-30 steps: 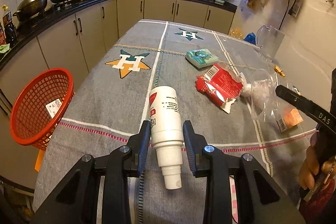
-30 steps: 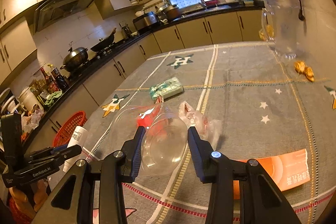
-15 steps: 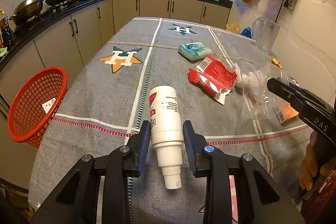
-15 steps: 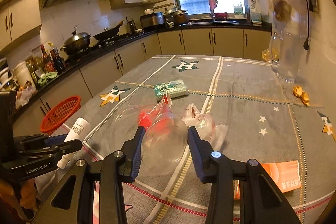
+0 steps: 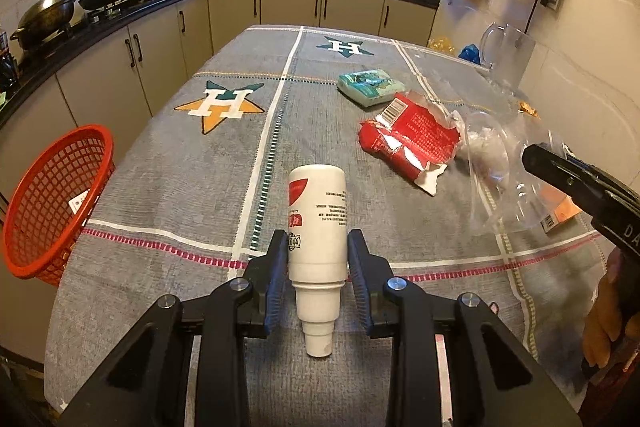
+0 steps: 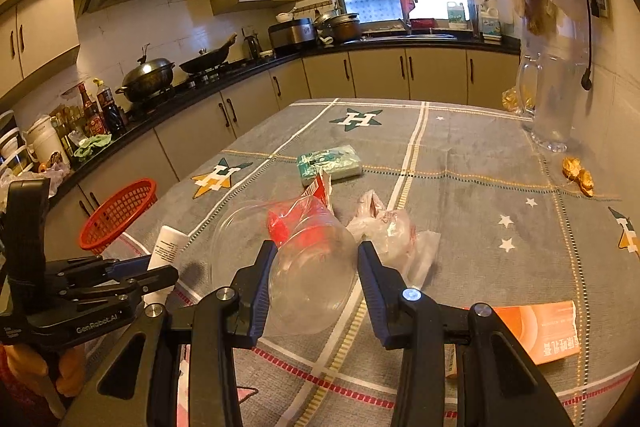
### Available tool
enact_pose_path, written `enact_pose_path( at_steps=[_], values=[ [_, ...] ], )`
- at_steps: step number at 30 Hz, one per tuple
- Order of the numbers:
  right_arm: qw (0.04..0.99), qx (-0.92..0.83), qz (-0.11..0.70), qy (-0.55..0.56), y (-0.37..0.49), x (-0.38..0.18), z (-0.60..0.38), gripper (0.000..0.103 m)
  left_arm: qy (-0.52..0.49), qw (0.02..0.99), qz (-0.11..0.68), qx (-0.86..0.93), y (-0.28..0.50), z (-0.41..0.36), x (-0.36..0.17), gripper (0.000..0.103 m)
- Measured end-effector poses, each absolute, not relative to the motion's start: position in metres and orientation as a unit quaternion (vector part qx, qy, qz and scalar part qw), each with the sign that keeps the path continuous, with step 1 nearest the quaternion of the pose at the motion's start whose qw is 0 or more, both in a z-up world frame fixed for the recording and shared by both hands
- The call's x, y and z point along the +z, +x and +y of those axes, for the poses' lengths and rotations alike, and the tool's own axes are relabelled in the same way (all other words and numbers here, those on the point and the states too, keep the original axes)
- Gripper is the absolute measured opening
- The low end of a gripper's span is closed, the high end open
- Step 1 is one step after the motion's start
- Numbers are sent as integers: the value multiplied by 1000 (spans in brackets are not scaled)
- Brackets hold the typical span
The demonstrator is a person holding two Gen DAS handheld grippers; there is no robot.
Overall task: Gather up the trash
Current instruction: 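Carry the white bottle and clear container over the orange basket with both tools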
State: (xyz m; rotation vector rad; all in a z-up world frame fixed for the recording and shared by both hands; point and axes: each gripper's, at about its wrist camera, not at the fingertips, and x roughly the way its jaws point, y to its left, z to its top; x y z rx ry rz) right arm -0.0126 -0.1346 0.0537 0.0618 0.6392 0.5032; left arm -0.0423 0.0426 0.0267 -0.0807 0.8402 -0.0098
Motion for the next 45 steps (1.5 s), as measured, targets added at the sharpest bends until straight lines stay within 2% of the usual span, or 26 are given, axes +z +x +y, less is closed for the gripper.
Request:
enact_pose_path(
  at_steps=[17, 45],
  values=[
    [919, 235, 313, 47, -20, 58, -131, 44, -50, 920, 387, -10, -49, 54, 40, 29],
    [908, 266, 324, 20, -37, 77, -51, 44, -75, 937, 340, 9, -70, 98, 63, 29]
  ],
)
